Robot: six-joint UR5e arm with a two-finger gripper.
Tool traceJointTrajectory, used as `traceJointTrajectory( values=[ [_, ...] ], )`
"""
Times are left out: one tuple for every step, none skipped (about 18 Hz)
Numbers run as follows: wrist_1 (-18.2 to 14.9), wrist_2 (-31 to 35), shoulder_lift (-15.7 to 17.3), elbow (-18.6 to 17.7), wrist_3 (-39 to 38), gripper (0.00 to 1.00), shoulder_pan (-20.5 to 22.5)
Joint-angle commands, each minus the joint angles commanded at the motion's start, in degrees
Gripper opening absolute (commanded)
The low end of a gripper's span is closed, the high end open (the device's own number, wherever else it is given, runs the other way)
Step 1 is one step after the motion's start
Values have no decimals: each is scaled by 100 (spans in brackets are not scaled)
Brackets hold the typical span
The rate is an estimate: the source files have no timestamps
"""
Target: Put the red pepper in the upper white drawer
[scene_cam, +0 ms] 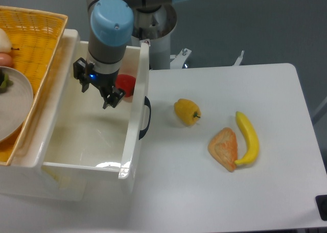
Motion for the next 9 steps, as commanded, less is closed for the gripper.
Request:
traceJointTrajectory(
  values=[
    [-62,-17,53,9,26,76,9],
    [-97,-44,79,26,35,76,9],
    [-115,-96,97,44,35,76,18],
    [-132,-123,114,53,35,76,27],
    [-133,-123,123,53,35,76,44],
    [-141,-132,158,53,44,76,53],
    [-159,-132,202,53,44,76,53],
    [-194,-132,220,53,44,76,114],
    [-220,-132,264,53,44,76,176]
  ],
)
